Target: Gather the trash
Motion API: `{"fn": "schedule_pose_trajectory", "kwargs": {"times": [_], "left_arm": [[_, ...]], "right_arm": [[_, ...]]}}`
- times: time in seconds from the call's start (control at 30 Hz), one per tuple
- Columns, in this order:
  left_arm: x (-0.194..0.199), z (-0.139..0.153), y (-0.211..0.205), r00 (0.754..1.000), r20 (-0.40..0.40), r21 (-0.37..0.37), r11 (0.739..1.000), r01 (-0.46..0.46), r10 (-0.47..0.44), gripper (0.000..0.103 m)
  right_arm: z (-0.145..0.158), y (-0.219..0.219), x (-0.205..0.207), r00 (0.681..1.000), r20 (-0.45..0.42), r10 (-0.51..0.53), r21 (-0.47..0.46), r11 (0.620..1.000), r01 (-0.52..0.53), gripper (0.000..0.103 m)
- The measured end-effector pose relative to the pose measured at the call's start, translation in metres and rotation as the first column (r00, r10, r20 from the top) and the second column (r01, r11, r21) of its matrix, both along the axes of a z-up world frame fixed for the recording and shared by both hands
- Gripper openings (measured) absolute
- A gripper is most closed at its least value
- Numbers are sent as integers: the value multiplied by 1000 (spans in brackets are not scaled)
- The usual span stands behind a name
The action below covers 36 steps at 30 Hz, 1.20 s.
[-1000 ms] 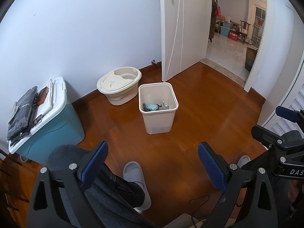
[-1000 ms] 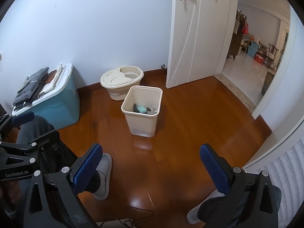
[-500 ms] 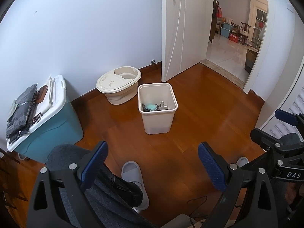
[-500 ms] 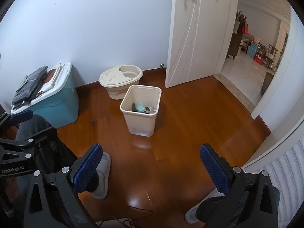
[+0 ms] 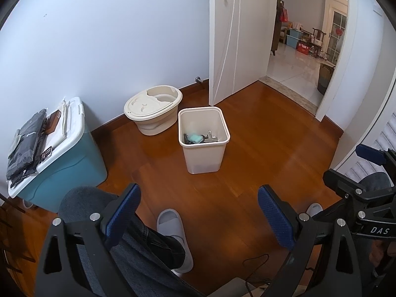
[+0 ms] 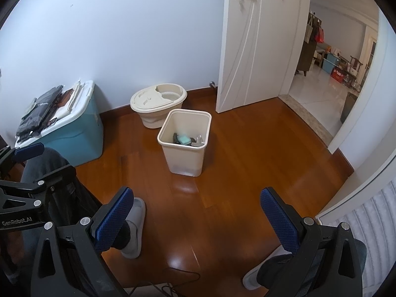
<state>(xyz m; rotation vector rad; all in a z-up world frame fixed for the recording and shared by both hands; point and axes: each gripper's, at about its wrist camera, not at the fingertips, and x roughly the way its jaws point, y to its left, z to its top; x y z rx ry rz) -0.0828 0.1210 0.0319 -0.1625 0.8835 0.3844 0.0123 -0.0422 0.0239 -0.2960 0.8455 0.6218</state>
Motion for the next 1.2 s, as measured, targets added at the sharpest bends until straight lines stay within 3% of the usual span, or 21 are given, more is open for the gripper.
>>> {"fn": "schedule_pose_trajectory", "kwargs": {"times": [1.2], "left_arm": [[-2,0,3,1000,-4,-12,1000,-10,10,97]], "right_arm": [[0,8,-6,1000,-9,-13,-1,1000,13,103]]}}
